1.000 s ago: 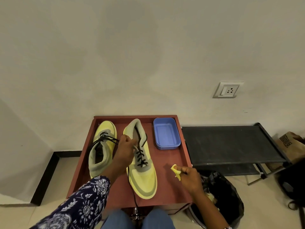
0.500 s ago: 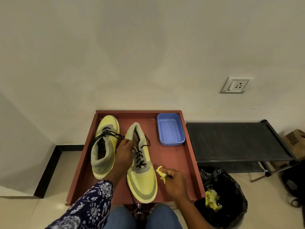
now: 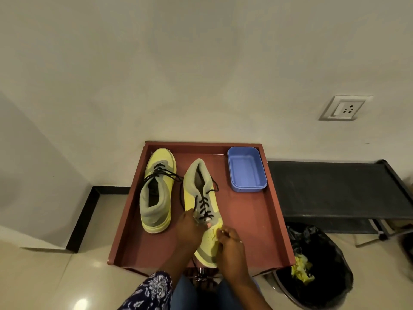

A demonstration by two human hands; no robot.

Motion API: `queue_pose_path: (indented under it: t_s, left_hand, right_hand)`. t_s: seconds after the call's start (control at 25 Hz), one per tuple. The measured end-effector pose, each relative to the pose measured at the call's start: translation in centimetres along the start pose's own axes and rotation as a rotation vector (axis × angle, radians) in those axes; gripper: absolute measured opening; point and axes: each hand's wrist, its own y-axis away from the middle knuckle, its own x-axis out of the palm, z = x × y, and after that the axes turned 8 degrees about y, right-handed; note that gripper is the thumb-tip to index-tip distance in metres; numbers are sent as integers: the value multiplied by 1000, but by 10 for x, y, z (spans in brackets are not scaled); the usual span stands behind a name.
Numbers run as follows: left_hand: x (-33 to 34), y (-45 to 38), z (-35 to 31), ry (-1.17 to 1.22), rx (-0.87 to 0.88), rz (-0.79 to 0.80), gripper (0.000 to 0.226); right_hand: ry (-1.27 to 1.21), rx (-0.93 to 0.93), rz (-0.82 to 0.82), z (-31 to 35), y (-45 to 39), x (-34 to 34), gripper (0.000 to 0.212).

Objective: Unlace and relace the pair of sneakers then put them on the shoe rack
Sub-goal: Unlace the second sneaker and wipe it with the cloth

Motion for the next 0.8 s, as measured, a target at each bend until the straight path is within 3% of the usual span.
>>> queue_pose_path:
  t_s: [0.24,0.36,0.64,0.8]
  left_hand:
    - [-7,-6,-11,32,-12,39,81]
    - [-8,-9,-10,-13,-12,59,82]
    - [-11,-19,-9,-82,-29,128,85]
    - [-10,-19,-8,-37,-36,130,82]
  right_hand:
    - [50,-103,140,-13,12,3,26]
    - [85,-7,134,-7,8,-5,14]
    - [-45,98,-37,7,-13,-7,31]
    - [144,-83,21,0,14,10,31]
